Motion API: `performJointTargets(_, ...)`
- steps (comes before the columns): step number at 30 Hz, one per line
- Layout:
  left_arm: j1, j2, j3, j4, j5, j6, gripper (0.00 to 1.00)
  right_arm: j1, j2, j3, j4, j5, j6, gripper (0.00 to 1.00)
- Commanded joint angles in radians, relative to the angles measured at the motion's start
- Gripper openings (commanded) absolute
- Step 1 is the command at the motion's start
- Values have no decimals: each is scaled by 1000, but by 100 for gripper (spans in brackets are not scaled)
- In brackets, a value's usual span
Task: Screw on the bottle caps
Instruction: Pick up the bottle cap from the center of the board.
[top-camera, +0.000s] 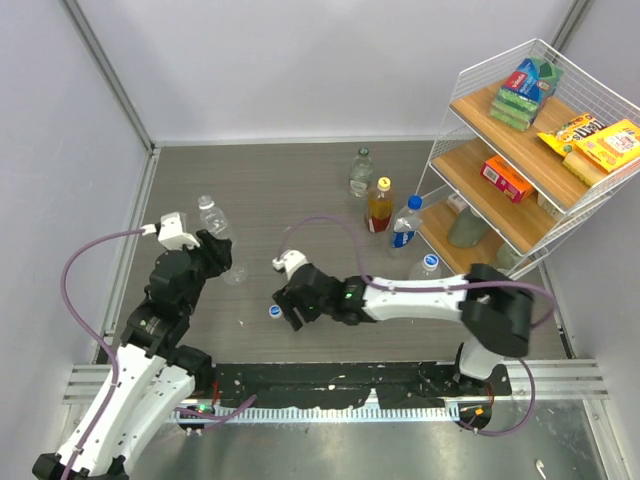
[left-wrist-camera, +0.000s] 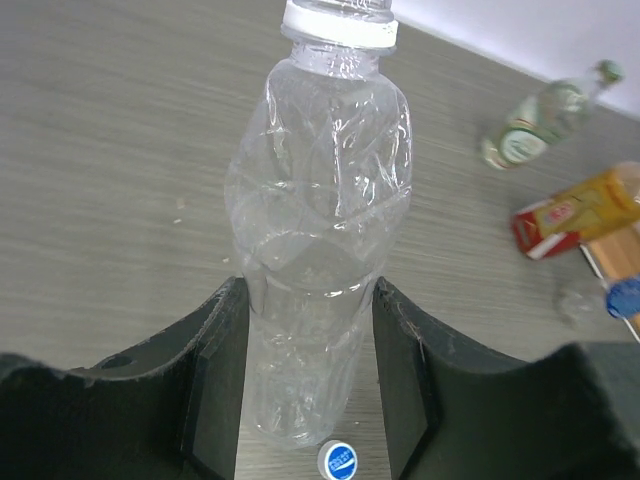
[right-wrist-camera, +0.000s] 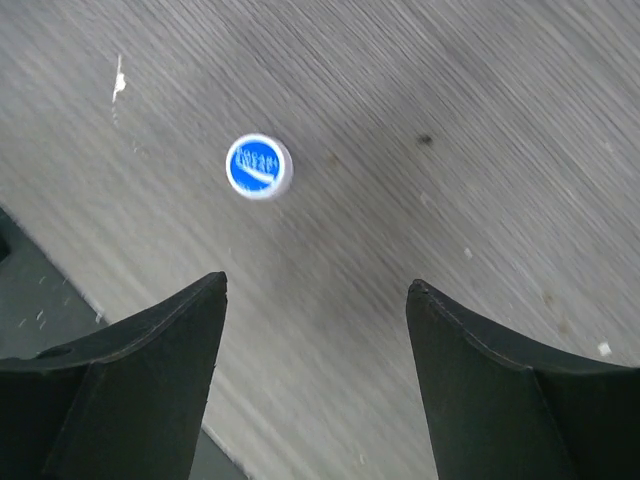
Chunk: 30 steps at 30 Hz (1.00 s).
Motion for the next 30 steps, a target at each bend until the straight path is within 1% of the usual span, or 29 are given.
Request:
performJointTargets(1, -1, 23, 95, -170, -194, -75, 0, 69, 156, 185, 39, 129, -86, 75)
performJointTargets(5, 0, 0, 86, -168, -193, -83, 0, 102, 242, 236, 63, 198, -92, 74)
performJointTargets(8, 0, -7, 80, -167, -197, -86, 0, 103, 285, 247, 91, 186, -82, 73)
performJointTargets(13, 0, 9, 85, -176, -199, -86, 0, 103, 340, 279, 97, 173, -68, 67)
performJointTargets(19, 0, 20, 77, -170, -190, -86, 0, 103, 363, 285, 106, 199, -54, 63)
performJointTargets(20, 0, 19, 75, -168, -188, -84, 0, 103, 368, 290, 95, 204, -54, 60)
performJointTargets(22, 0, 14, 66, -164, -188, -83, 0, 103, 379, 305, 76, 216, -48, 57)
performJointTargets(26, 0, 13, 62, -156, -180, -83, 0, 103, 386, 307, 80, 204, -43, 54)
performJointTargets(30, 0, 22, 62, -158, -185, -80, 0, 103, 394, 311, 75, 189, -34, 53)
